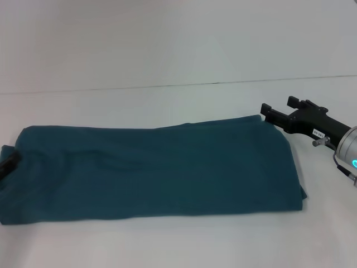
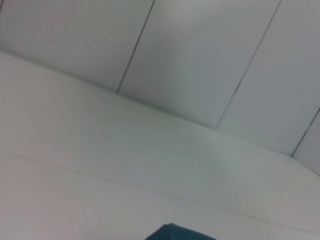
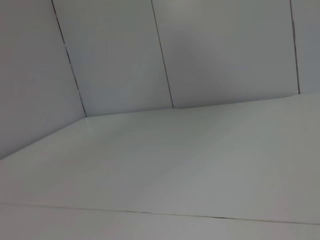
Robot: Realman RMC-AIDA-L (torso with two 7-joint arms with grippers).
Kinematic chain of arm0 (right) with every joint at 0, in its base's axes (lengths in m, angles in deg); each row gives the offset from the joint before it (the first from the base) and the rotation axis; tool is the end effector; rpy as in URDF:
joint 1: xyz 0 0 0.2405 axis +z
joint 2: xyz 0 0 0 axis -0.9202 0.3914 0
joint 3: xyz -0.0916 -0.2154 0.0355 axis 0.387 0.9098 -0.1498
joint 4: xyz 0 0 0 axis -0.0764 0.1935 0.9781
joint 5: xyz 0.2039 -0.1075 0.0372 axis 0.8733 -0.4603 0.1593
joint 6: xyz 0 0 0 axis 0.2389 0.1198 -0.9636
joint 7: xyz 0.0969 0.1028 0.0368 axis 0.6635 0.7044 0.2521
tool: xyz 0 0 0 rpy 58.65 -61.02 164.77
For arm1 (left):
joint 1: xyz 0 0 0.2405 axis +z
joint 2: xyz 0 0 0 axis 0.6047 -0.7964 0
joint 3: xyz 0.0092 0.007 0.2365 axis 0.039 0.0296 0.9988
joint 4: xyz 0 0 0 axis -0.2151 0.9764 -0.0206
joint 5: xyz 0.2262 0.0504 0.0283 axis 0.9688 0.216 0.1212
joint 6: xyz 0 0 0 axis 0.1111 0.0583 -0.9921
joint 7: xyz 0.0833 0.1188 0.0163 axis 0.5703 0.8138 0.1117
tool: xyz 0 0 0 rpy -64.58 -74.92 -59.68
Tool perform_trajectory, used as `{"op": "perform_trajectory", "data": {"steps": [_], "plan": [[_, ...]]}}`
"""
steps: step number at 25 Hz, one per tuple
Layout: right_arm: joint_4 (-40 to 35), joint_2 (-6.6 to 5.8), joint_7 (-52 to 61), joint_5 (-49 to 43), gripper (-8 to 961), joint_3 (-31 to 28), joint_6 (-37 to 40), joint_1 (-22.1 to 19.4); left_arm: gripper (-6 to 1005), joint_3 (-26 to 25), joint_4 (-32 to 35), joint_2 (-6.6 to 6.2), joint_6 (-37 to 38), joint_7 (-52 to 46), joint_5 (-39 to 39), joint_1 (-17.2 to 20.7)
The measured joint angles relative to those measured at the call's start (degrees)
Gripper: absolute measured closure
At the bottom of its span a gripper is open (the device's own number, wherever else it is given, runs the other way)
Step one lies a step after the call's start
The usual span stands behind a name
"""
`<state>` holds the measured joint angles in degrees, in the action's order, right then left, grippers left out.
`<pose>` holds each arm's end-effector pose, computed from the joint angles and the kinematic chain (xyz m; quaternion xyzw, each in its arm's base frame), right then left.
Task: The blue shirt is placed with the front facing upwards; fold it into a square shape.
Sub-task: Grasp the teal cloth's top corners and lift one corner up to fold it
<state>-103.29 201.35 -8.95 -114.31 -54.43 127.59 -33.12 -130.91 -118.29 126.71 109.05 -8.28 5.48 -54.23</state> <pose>0.3177 0.3939 -0.0010 -0.7960 0.3395 0.2670 0.4241 -0.3747 0.3112 0.0510 -0.7218 -0.4404 -0.3183 0.4286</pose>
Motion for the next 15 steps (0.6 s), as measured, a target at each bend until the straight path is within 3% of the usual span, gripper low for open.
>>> {"op": "perform_trajectory", "data": {"steps": [7, 10, 15], "plan": [[-0.4, -0.41, 0.3, -0.4, 66, 1.1, -0.4, 0.1, 139, 6.8, -6.7, -0.84, -1.0, -20.5, 7.6, -0.3], [-1.1, -0.91, 2.3, -0.5, 65, 5.1, -0.4, 0.1, 140, 8.2, -9.8, -1.25, -0.2, -28.6, 11.5, -0.6], [-3.2, -1.18, 4.3, -0.6, 64, 13.6, -0.3, -0.5, 140, 8.2, -12.5, -1.63, 3.2, -31.7, 13.1, -0.9]]}}
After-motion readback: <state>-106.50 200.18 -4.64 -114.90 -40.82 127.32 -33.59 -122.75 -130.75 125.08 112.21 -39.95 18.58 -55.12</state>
